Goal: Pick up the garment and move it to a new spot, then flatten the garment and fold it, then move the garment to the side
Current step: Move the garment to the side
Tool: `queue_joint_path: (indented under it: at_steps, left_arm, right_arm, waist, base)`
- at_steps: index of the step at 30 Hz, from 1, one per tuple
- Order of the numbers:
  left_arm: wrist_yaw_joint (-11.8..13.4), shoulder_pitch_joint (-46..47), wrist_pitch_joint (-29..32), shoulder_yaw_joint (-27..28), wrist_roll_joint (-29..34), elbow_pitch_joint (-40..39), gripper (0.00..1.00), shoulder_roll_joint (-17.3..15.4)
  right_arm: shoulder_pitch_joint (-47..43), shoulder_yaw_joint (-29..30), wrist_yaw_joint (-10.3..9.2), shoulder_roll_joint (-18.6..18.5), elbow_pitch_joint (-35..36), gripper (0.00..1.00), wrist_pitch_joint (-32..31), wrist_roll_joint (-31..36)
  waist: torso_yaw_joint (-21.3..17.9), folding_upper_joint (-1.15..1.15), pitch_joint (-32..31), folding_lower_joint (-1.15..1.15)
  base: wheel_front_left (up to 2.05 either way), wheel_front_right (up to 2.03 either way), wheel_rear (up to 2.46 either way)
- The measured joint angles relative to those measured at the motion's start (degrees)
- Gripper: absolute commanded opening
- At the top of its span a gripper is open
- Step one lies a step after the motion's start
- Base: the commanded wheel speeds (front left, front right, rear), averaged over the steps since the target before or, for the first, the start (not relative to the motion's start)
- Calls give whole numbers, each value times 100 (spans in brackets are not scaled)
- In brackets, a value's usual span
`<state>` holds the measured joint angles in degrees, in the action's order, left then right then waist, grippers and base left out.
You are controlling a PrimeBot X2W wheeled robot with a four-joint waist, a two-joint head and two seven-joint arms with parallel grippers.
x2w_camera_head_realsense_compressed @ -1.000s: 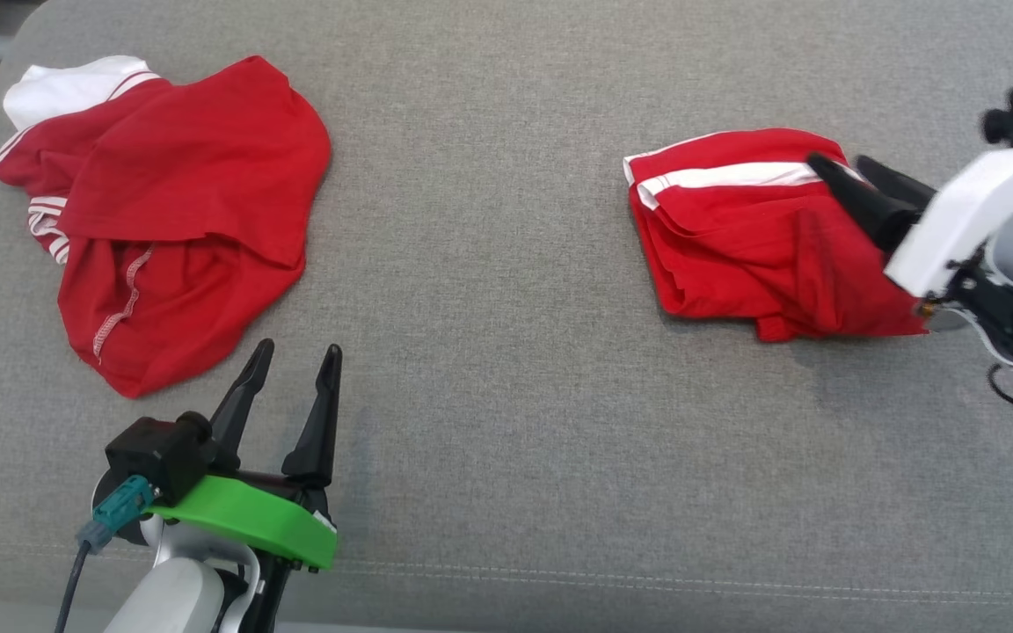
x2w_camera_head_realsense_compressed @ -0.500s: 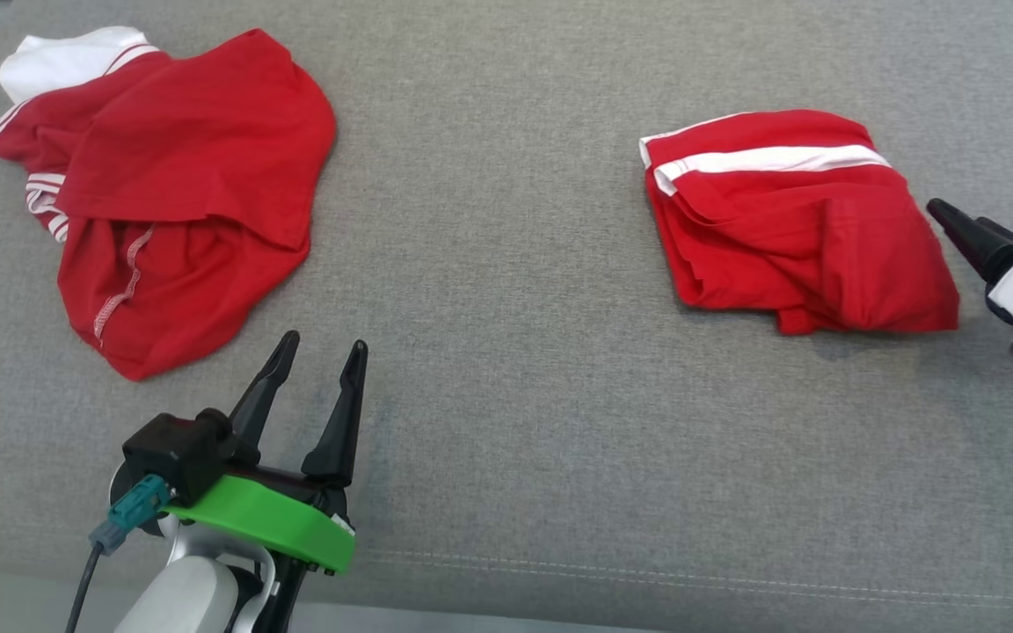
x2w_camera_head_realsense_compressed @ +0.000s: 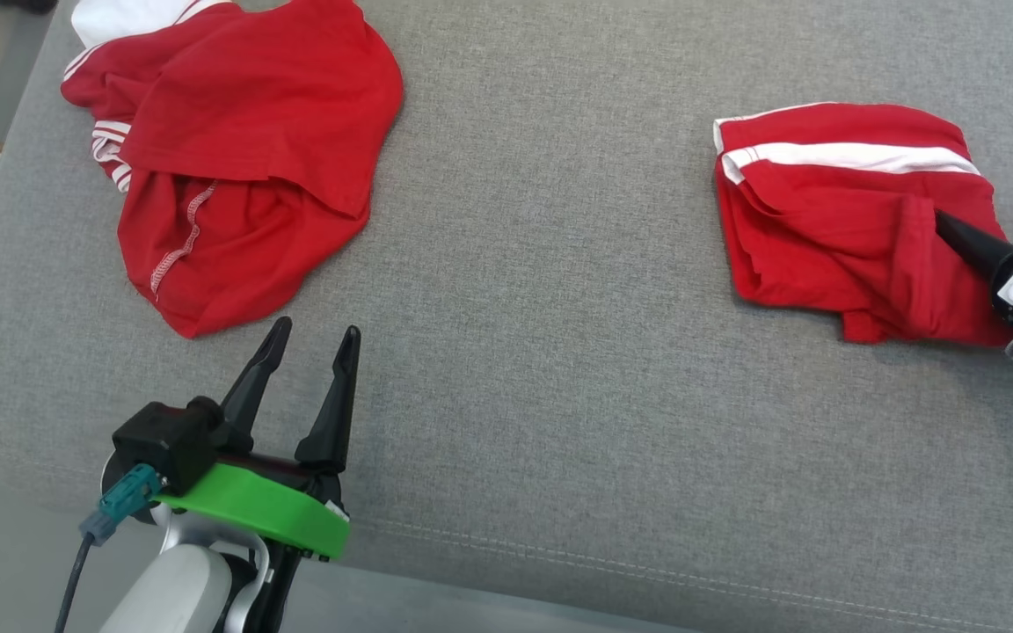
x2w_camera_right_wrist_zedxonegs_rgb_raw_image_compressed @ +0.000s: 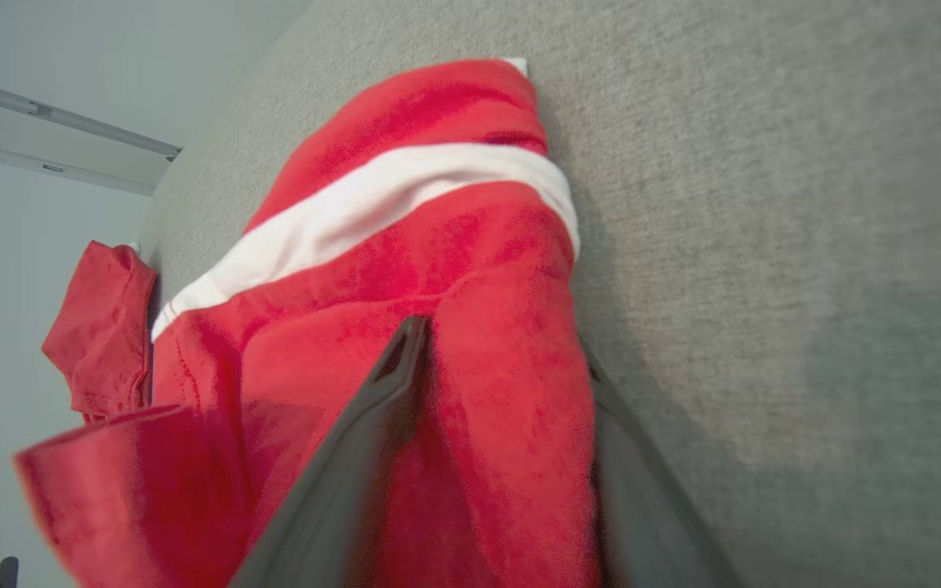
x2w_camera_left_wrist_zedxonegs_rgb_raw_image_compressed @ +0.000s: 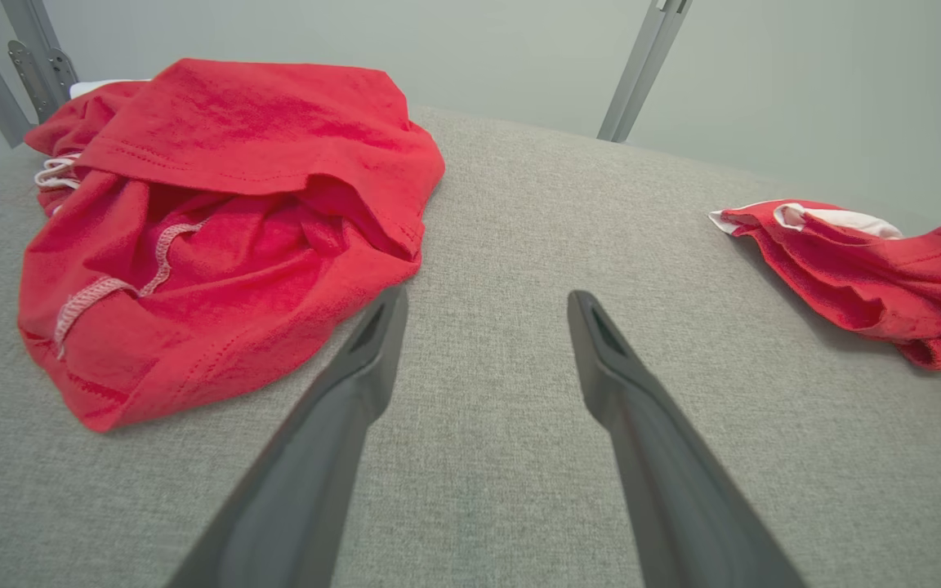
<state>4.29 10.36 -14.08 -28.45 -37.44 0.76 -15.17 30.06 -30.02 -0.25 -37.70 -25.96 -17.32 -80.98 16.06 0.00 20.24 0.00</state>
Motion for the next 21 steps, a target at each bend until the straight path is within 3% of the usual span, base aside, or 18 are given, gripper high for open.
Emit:
queue_joint_path:
  at_steps: [4,7,16,21]
  left_arm:
    - [3,-1,-1,85,0,-59,100,-20]
    - [13,-1,-1,132,52,-105,100,-42]
    - [76,-3,-2,270,156,-274,100,-208]
    - [77,-7,45,313,201,-355,100,-311]
  right_arm:
    - [120,56,85,-32,13,0,-97,-42]
    - [257,138,78,-259,-54,0,-126,-15]
    - [491,321,-224,-1308,-353,0,-141,439]
    - [555,341,-375,-1710,-531,0,-135,722]
  waist:
    - [21,0,69,0]
    - [-18,0,107,0]
    - [-273,0,250,0]
    - [-437,0,385,0]
  base:
    - [0,0,0]
    - [0,0,0]
    - [0,0,0]
    - [0,0,0]
